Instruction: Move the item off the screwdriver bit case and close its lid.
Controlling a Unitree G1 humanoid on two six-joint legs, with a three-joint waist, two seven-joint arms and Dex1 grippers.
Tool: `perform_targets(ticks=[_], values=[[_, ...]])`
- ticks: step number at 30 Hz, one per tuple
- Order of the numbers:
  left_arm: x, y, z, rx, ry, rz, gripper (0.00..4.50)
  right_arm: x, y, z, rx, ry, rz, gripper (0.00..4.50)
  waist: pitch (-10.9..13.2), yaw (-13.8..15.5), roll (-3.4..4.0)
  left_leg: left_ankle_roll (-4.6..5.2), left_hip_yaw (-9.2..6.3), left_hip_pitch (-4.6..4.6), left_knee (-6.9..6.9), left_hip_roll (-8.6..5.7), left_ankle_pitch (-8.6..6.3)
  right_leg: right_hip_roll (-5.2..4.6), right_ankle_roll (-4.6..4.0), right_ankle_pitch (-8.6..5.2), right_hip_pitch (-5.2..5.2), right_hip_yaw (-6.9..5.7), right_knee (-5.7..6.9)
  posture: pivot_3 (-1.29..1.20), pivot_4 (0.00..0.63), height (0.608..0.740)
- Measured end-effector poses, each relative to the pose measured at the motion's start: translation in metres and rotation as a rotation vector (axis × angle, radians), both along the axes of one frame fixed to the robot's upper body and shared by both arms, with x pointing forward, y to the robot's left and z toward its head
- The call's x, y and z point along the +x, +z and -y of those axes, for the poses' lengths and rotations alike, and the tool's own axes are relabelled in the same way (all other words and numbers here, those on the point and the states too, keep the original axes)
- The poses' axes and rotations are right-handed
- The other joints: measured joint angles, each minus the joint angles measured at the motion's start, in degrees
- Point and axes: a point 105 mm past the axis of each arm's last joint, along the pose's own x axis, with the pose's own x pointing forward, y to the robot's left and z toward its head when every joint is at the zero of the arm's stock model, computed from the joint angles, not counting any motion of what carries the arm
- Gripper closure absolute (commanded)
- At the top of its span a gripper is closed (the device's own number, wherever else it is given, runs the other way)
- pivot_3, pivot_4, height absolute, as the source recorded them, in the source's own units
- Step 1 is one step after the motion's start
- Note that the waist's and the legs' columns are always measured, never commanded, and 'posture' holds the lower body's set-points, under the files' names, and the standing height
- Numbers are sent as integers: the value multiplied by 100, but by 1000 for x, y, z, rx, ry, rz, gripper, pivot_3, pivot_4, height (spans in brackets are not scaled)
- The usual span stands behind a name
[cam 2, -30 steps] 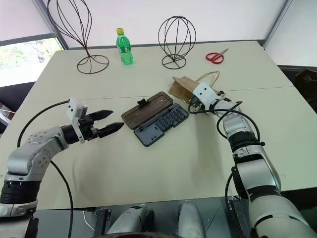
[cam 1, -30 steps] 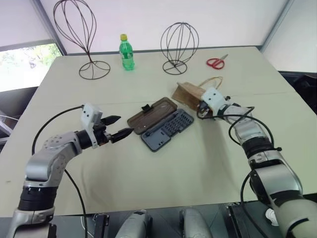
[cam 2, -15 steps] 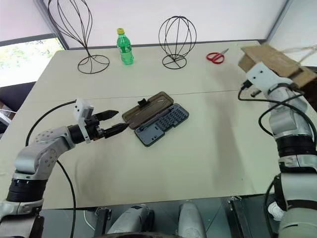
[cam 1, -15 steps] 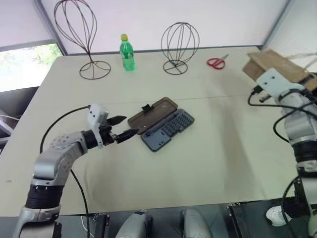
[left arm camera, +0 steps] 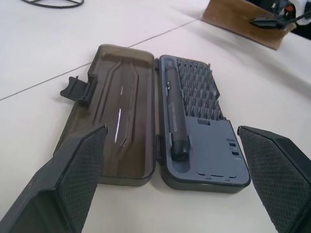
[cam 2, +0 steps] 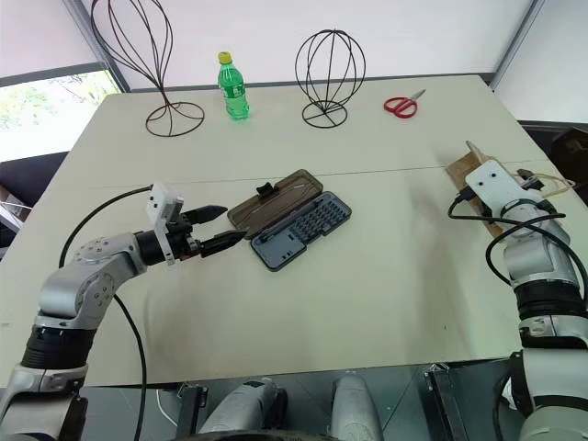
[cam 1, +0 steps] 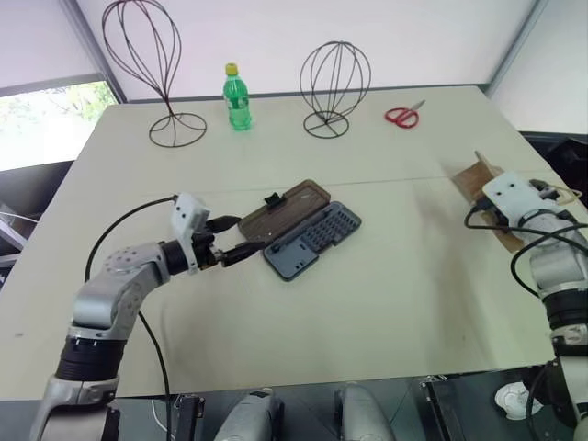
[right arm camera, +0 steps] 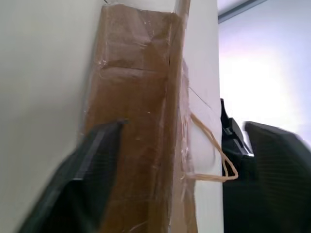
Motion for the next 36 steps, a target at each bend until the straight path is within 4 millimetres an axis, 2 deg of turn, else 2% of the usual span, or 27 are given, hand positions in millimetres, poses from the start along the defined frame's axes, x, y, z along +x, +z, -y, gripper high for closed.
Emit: perform_targets(ticks=[3,5,8,10,13,15,16,17,19,21,23,25,31,33,36], values=[[1,3,1,-2,-6,12,0,-4,11,3,-59,-1,20,42,0,-7,1,0,1,1,-2,0,0,0,0,0,-2,1,2,0,150,740],[2,1,0,-4,1,1,0,-11,26,2,-99,2,56,42,0,3,1,0,0,-2,-3,0,0,1,0,0,-4,0,2,0,150,740],[4,-1,-4,-6,15,-9,0,-24,53,-1,-118,11,84,42,0,8,1,0,1,-2,1,0,0,2,1,0,-3,0,2,0,150,740],[10,-2,-11,-11,41,-19,0,-36,79,-7,-96,25,92,42,2,17,5,0,2,-2,2,0,0,2,1,0,-3,0,2,0,150,740],[30,2,-25,-4,111,5,0,-38,133,-32,-22,102,209,42,2,0,5,0,10,0,5,7,0,1,0,0,-1,-1,-2,0,150,740],[49,12,-29,2,151,55,0,-35,165,-65,60,229,305,42,-1,-1,0,0,9,2,4,10,0,1,0,0,2,-4,-2,0,150,740],[56,12,-31,11,162,64,0,-31,166,-82,142,299,316,42,-5,0,-7,0,9,8,4,11,-1,0,1,0,6,-4,-1,0,150,740],[66,11,-31,25,174,68,0,-27,166,-108,239,404,320,42,-8,0,-13,0,8,6,3,12,-1,1,1,0,7,-8,-5,0,150,740],[85,5,-24,48,185,58,0,-21,140,-165,420,622,213,42,-13,6,-27,0,2,2,8,12,-1,-1,1,1,8,-13,-1,0,150,740],[100,-6,-14,75,185,28,0,-22,102,-207,495,755,62,42,-11,72,-31,2,-23,-18,15,-6,-2,-4,2,1,0,-26,1,0,150,740],[106,-17,-13,111,195,4,0,-24,82,-216,519,766,-9,42,-10,108,-31,10,-28,-65,32,-23,-5,-13,2,2,-40,-27,25,0,150,740],[110,-26,-16,150,211,-29,0,-24,76,-214,534,743,-12,42,-9,96,-33,18,-40,-118,99,-42,-10,-23,1,2,-94,-28,77,0,150,740],[112,-29,-4,289,113,-25,0,-36,61,-230,618,744,-11,42,-11,9,-35,23,-54,-122,99,-60,-12,-39,1,2,-83,-34,94,0,150,740],[109,-38,1,307,77,-47,0,-37,55,-227,627,712,-16,42,-10,-2,-35,24,-54,-122,101,-59,-12,-37,1,2,-83,-33,94,0,150,740],[108,-36,6,330,48,-32,0,-39,48,-223,636,673,-15,42,-11,-3,-35,24,-55,-120,102,-58,-12,-37,2,2,-84,-32,96,0,150,740]])
